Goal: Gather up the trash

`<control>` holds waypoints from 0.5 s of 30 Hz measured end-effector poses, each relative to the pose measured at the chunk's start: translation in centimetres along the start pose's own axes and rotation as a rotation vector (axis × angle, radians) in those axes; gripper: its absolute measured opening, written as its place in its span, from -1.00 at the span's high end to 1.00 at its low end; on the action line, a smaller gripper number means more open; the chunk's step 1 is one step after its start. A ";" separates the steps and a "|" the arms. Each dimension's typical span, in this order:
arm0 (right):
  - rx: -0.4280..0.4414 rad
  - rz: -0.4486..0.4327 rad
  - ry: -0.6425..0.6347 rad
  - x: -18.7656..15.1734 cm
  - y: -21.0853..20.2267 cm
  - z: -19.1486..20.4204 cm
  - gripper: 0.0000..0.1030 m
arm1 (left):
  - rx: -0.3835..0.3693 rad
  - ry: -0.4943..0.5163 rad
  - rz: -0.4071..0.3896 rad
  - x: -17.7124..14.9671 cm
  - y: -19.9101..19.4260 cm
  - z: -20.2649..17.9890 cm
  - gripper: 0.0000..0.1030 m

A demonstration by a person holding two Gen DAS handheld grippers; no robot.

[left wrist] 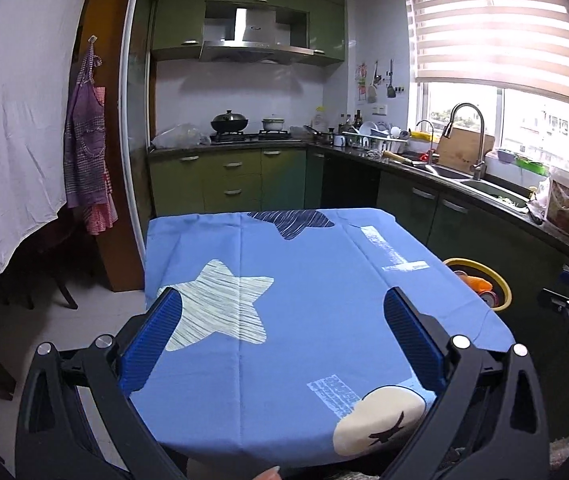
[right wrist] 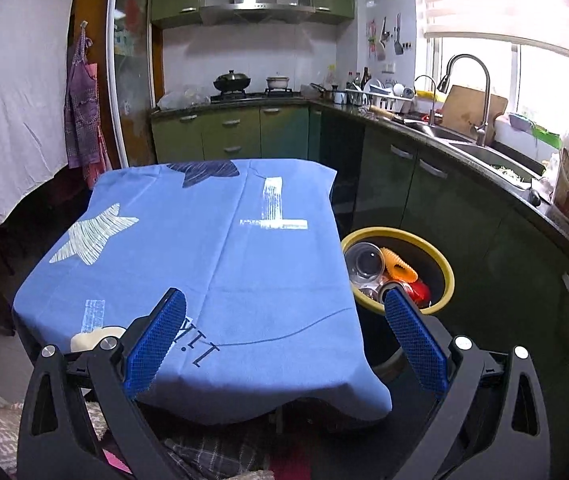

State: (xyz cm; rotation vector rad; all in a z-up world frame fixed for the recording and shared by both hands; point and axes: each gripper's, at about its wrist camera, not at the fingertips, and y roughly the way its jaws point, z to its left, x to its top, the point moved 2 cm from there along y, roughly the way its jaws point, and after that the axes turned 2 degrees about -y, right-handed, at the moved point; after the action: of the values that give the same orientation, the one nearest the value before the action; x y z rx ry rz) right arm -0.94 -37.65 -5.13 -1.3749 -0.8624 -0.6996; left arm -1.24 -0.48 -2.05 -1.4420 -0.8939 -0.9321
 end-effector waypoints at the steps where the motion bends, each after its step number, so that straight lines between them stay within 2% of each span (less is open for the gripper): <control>1: -0.002 -0.001 0.001 0.1 -0.1 0.0 -0.91 | -0.001 0.002 -0.001 0.1 0.0 -0.2 -0.87; 15: -0.006 -0.016 0.012 0.6 -0.7 -1.2 -0.91 | -0.010 0.025 -0.003 0.4 0.1 -1.8 -0.87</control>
State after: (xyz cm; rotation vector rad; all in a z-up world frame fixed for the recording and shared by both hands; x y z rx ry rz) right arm -1.08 -38.91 -4.28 -1.3692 -0.8629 -0.7231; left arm -1.11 -2.23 -1.69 -1.4355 -0.8739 -0.9560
